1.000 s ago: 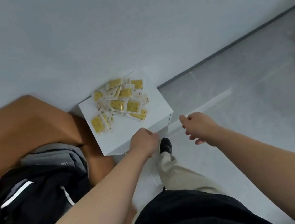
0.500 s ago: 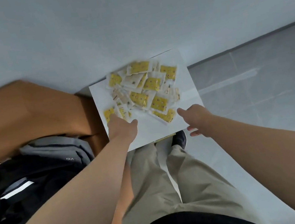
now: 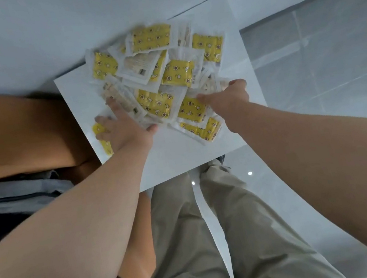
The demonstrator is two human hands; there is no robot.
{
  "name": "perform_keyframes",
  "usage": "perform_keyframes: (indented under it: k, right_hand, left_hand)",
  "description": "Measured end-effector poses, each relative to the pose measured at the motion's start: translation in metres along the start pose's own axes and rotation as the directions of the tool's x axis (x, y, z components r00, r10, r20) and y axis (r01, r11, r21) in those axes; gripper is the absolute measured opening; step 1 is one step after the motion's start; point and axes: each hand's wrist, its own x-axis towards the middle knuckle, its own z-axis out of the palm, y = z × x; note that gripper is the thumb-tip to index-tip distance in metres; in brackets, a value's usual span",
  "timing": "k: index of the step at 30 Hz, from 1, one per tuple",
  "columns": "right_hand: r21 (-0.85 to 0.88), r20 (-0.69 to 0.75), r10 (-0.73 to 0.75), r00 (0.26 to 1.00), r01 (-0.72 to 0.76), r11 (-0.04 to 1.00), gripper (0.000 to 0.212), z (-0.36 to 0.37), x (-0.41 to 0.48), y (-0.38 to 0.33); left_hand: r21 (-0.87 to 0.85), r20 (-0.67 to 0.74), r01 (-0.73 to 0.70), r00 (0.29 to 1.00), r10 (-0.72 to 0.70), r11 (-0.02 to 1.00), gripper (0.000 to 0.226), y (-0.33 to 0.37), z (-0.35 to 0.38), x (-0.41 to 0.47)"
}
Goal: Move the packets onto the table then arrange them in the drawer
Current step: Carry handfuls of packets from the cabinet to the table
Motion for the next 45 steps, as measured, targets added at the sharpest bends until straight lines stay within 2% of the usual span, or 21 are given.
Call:
perform_keyframes:
  k: [4,7,9,13,16,20,24,28,32,36,39,43,45]
  right_hand:
    - [0.041,0.02,0.043,0.999,-0.044,0.998,0.088,0.0,0.002,-0.003]
    - [-0.025,-0.025,0.088,0.996,-0.089,0.996,0.091,0.003,0.002,-0.009]
    - [-0.078,-0.066,0.108,0.992,-0.113,0.991,0.092,0.005,0.002,-0.012]
    - [0.076,-0.059,0.148,0.987,-0.143,0.987,0.092,0.013,-0.003,-0.014]
    - [0.219,-0.008,0.2,0.98,-0.193,0.956,0.089,0.011,-0.004,-0.008]
    - [0.262,0.07,0.193,0.979,-0.205,0.943,0.044,0.008,-0.001,0.003]
    - [0.291,0.081,0.144,0.986,-0.161,0.943,0.04,0.01,0.003,0.011]
    - [0.374,0.129,0.074,0.989,-0.117,0.92,0.04,0.012,0.004,0.017]
    - [0.411,0.165,-0.013,0.986,-0.057,0.91,0.04,0.013,0.004,0.018]
    - [0.365,0.103,-0.08,0.991,0.037,0.93,0.02,0.013,0.003,0.015]
    - [0.317,0.066,-0.118,0.991,0.091,0.944,0.015,0.013,0.0,0.014]
    - [0.266,0.014,-0.153,0.988,0.144,0.953,0.013,0.011,-0.008,0.018]
    - [0.243,-0.012,-0.144,0.989,0.143,0.959,0.02,0.006,-0.015,0.024]
  left_hand:
    - [-0.101,-0.091,-0.081,0.993,0.072,0.992,0.109,-0.009,0.0,0.004]
    - [-0.169,-0.171,-0.153,0.977,0.124,0.974,0.106,-0.014,-0.006,0.004]
    - [-0.195,-0.22,-0.215,0.96,0.171,0.957,0.096,-0.012,-0.012,0.003]
    - [-0.105,-0.19,-0.271,0.95,0.248,0.957,0.071,0.0,-0.022,0.007]
    - [-0.057,-0.167,-0.246,0.958,0.233,0.968,0.057,0.009,-0.019,0.014]
    - [-0.008,-0.126,-0.227,0.967,0.224,0.974,0.069,0.014,-0.017,0.014]
    - [0.137,-0.066,-0.27,0.957,0.281,0.953,0.101,0.009,-0.016,0.011]
    - [0.284,-0.066,-0.309,0.938,0.34,0.908,0.118,0.001,-0.011,0.014]
    - [0.367,-0.092,-0.349,0.909,0.406,0.862,0.097,-0.003,-0.005,0.015]
    - [0.393,-0.095,-0.418,0.867,0.489,0.819,0.076,-0.016,-0.003,0.017]
    - [0.386,-0.088,-0.465,0.841,0.534,0.797,0.072,-0.022,-0.008,0.017]
    - [0.361,-0.084,-0.462,0.849,0.521,0.81,0.07,-0.023,-0.019,0.008]
    - [0.351,-0.079,-0.459,0.854,0.515,0.816,0.069,-0.023,-0.026,-0.002]
